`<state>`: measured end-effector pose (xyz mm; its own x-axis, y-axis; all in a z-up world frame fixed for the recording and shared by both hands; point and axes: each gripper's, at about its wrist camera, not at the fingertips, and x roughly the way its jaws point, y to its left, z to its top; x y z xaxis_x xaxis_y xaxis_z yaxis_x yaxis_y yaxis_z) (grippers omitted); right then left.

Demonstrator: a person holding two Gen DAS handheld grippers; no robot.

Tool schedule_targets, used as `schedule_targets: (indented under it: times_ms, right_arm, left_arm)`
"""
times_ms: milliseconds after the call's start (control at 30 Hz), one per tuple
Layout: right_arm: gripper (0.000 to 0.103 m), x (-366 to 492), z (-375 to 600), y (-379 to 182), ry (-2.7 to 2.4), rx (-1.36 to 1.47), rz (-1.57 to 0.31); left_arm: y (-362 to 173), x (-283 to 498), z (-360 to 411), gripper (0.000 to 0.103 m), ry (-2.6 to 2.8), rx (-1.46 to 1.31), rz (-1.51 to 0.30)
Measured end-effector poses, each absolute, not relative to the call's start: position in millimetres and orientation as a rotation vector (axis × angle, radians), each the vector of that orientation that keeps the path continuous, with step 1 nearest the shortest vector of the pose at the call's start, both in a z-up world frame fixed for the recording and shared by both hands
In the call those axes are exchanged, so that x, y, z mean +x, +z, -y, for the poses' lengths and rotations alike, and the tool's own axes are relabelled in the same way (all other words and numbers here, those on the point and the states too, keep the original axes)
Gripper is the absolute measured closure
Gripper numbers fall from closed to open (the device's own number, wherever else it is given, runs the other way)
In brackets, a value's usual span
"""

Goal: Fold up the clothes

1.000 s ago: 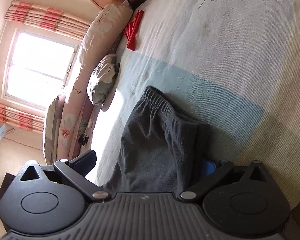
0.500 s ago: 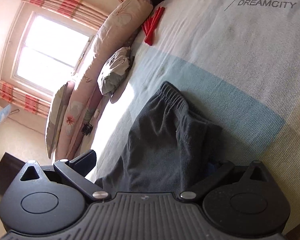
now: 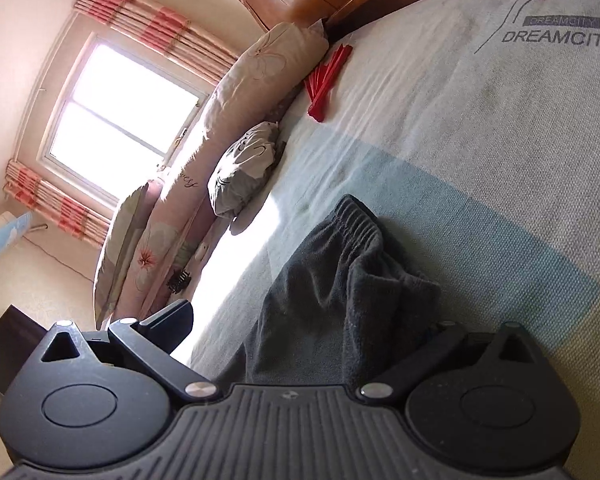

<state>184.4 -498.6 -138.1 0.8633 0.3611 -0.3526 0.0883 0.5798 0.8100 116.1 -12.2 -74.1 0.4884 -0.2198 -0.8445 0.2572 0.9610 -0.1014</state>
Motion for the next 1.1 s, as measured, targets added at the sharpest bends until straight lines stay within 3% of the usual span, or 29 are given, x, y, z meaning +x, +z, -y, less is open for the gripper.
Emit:
schedule_targets:
  times_ms: [100,333,500,667,733,800,1100]
  right_arm:
    - [0.016,187.0,501.2,-140.7,0.122,0.917,-0.526]
    - [0.008,191.5,486.6,-140.2,0.122,0.802,-0.544]
    - [0.04,184.4,494.6,-152.2,0.078,0.787,-0.478]
    - [0.04,183.4,493.1,-152.4,0.072,0.772,-0.481]
    - [0.051,185.2,493.6,-152.9,0.048,0.768,-0.494]
    - [0.087,184.8,500.7,-159.6,-0.022,0.818,-0.518]
    - [0.088,183.3,478.5,-134.8,-0.061,0.689,-0.547]
  left_arm:
    - [-74.5,116.3,13.3,0.016,-0.291,0.043,-1.022]
    - [-75.7,116.6,17.1,0.015,-0.303,0.057,-1.025]
    - [-75.2,116.9,17.0,0.015,-0.308,0.059,-1.026]
    - [-74.8,116.8,16.8,0.015,-0.308,0.061,-1.026]
    - [-73.9,116.3,16.8,0.015,-0.309,0.06,-1.023]
    - [-72.9,115.6,16.4,0.015,-0.314,0.061,-1.019]
    - [-59.9,113.5,3.4,0.015,-0.296,0.083,-0.98]
